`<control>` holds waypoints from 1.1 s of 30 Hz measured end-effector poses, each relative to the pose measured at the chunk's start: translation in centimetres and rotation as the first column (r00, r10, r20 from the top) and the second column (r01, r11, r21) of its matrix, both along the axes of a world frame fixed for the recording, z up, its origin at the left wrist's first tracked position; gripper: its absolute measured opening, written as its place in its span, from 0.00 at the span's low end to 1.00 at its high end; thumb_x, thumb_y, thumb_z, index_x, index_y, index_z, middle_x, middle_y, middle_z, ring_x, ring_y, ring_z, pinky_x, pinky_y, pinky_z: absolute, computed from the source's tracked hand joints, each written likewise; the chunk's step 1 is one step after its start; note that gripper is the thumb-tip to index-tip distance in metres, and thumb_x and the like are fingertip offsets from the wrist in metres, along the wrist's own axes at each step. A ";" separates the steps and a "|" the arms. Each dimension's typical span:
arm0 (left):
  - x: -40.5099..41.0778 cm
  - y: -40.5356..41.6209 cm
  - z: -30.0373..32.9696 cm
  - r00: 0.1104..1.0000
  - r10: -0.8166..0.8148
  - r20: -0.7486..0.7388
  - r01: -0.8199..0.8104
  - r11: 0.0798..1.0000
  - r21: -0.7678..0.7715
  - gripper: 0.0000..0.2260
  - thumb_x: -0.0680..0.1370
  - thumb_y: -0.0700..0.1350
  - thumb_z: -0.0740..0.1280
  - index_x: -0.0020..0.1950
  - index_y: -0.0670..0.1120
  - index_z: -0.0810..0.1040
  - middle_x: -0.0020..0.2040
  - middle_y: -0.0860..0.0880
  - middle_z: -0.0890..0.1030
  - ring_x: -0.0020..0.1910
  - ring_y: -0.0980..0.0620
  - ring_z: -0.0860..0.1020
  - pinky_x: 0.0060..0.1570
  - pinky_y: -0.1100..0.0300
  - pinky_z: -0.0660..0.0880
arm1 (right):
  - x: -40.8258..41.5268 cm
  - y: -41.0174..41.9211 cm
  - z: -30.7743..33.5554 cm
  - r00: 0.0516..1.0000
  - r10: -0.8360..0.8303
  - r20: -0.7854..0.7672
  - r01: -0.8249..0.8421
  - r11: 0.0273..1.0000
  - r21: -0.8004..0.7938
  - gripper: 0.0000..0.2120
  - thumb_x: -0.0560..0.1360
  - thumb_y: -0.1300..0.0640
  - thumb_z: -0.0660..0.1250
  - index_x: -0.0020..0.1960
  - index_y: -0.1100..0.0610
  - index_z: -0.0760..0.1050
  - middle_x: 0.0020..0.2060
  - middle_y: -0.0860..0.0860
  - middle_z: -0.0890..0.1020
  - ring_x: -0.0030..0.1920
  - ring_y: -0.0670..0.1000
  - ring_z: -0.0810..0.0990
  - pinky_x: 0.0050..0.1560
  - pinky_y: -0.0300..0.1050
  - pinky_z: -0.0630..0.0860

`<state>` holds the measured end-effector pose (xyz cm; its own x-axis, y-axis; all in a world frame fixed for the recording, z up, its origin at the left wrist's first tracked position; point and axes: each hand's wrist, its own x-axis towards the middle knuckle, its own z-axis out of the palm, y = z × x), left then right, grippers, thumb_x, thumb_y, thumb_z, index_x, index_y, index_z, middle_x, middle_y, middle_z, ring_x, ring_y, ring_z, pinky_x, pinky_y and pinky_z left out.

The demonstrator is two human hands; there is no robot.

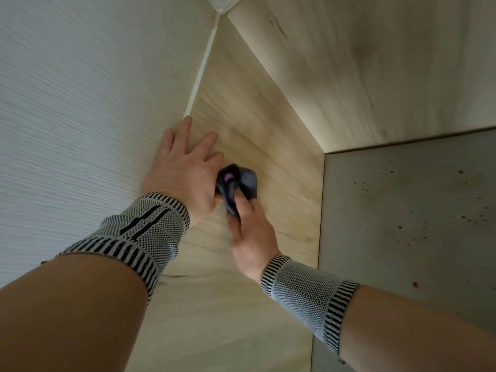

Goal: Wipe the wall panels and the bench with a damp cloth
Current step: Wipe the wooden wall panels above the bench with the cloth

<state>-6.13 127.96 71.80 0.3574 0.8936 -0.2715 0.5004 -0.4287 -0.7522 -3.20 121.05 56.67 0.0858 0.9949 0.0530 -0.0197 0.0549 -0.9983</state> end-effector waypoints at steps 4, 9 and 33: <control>0.3 -0.1 0.1 0.997 0.037 -0.060 -0.037 0.999 0.004 0.34 0.77 0.67 0.59 0.79 0.54 0.57 0.81 0.53 0.45 0.78 0.37 0.36 0.75 0.43 0.37 | 1.0 1.8 -6.7 0.990 0.082 0.111 -0.029 0.911 -0.412 0.22 0.83 0.54 0.52 0.77 0.49 0.57 0.60 0.52 0.72 0.45 0.51 0.75 0.44 0.44 0.73; 0.4 -0.2 0.2 0.998 0.043 -0.050 -0.043 0.999 0.009 0.35 0.76 0.67 0.59 0.79 0.54 0.56 0.81 0.53 0.45 0.78 0.37 0.36 0.75 0.43 0.37 | 0.9 2.2 -4.5 0.999 0.035 0.019 -0.022 0.887 -0.460 0.20 0.82 0.58 0.54 0.73 0.51 0.61 0.56 0.55 0.77 0.42 0.55 0.79 0.35 0.45 0.74; 3.4 -0.4 -8.8 0.957 0.174 -0.230 -0.194 0.979 -0.066 0.28 0.82 0.46 0.44 0.80 0.41 0.39 0.80 0.44 0.36 0.78 0.41 0.34 0.71 0.35 0.33 | 3.2 2.8 -12.2 0.971 0.232 0.064 -0.127 0.718 -0.684 0.20 0.82 0.59 0.54 0.73 0.55 0.55 0.52 0.58 0.79 0.45 0.56 0.80 0.41 0.49 0.77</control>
<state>-2.72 127.61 63.02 0.1105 0.9076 -0.4050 0.4015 -0.4135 -0.8172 0.00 123.88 44.51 -0.0535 0.7694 -0.6365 0.1785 -0.6198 -0.7642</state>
